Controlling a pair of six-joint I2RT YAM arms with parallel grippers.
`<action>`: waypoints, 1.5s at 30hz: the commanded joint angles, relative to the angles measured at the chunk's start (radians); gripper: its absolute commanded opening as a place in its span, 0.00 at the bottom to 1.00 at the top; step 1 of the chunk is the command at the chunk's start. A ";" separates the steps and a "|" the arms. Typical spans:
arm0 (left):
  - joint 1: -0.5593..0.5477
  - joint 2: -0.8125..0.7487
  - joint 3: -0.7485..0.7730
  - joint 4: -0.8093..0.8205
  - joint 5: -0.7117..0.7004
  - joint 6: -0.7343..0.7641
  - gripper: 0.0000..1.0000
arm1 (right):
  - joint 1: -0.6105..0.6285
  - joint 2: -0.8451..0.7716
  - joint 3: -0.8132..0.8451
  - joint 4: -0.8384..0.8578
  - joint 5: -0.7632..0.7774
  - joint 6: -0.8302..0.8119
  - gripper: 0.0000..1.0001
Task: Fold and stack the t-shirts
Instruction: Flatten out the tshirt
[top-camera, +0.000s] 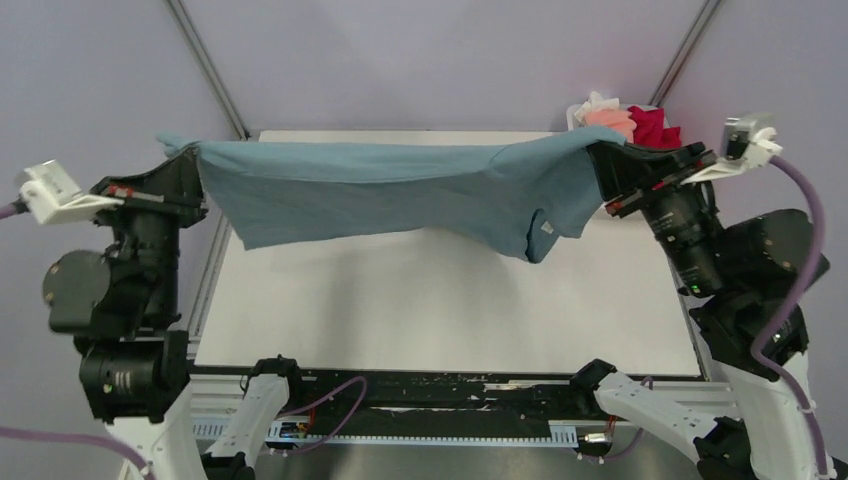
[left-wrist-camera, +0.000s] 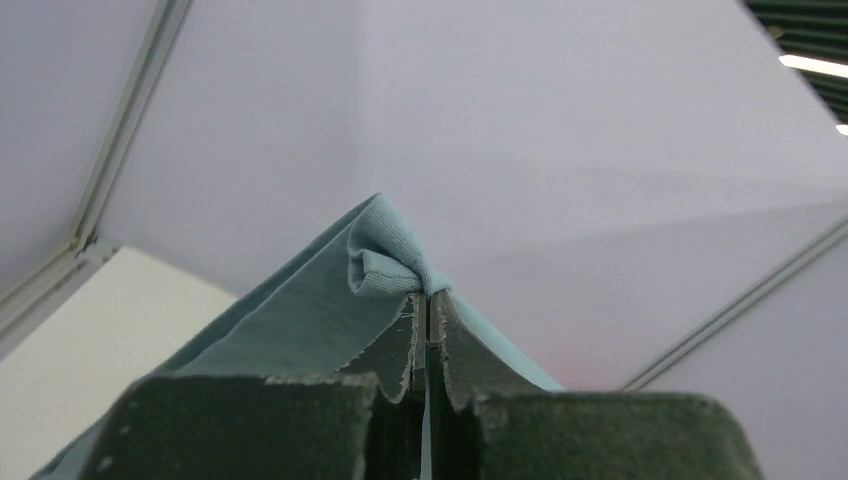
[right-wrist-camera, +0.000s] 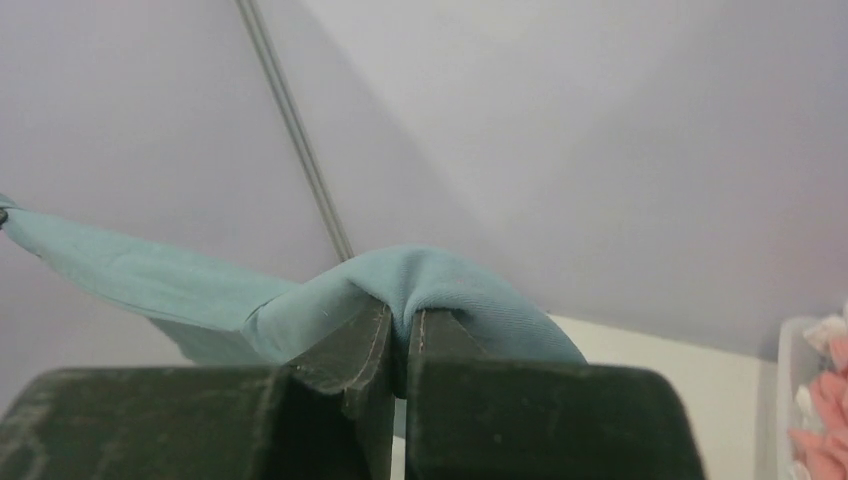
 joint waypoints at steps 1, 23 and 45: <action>0.006 -0.043 0.150 -0.019 0.040 0.067 0.00 | -0.001 -0.013 0.152 0.040 -0.154 -0.068 0.00; 0.006 -0.097 0.101 -0.009 0.056 0.046 0.00 | -0.001 0.136 0.316 0.142 0.106 -0.323 0.00; 0.006 0.710 -0.449 0.441 -0.018 -0.023 0.00 | -0.162 0.509 -0.423 0.554 0.302 -0.049 0.00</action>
